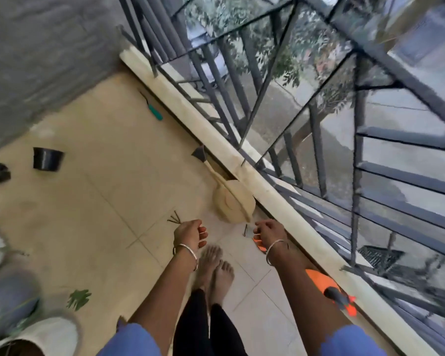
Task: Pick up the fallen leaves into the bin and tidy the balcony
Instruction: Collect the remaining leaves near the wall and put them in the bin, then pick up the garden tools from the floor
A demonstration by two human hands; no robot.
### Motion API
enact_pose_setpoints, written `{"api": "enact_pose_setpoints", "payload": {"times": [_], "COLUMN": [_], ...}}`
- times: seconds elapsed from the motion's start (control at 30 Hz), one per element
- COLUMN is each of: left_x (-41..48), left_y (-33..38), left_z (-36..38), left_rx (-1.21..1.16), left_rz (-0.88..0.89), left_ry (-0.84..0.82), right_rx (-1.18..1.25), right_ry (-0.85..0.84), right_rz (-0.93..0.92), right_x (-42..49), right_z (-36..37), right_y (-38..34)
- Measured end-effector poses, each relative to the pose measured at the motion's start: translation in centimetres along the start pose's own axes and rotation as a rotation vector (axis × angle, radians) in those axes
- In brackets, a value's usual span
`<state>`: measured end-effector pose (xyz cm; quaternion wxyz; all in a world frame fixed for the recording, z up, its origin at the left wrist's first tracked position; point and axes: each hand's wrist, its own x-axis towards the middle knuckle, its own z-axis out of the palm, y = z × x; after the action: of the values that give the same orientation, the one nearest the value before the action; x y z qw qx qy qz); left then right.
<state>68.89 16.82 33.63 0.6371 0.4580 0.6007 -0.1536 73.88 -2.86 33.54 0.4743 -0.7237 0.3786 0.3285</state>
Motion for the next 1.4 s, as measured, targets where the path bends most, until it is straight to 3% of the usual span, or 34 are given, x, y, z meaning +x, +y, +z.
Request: {"api": "enact_pose_setpoints", "payload": {"times": [0.23,0.43,0.73,0.87,1.13,1.4], "left_x": [13.7,20.6,21.6,19.8,14.3,8.5], "left_y": [-2.7,-5.1,-6.2,-6.1,-5.9,-11.8], "left_z": [3.6,4.6,3.8,3.3,3.1,2.7], "left_rx": [0.012,0.014,0.152,0.179,0.252,0.364], "left_rz": [0.046,0.054,0.061,0.068,0.087,0.077], "left_ry": [0.05,0.07,0.092,0.103,0.045,0.012], "right_rx": [-0.408,-0.545,-0.766,-0.685,-0.363,0.049], "right_ry": [0.094,-0.026,-0.138,-0.125,-0.132,-0.082], "right_rz": [-0.156,-0.177,-0.173,-0.144,0.088,0.238], "right_x": [14.1,24.5,26.3,23.1,15.5,6.4], "right_z": [5.8,9.5,12.3,12.3,8.2,2.7], "right_y": [2.1,3.4,5.8,7.8,14.0,18.2]}}
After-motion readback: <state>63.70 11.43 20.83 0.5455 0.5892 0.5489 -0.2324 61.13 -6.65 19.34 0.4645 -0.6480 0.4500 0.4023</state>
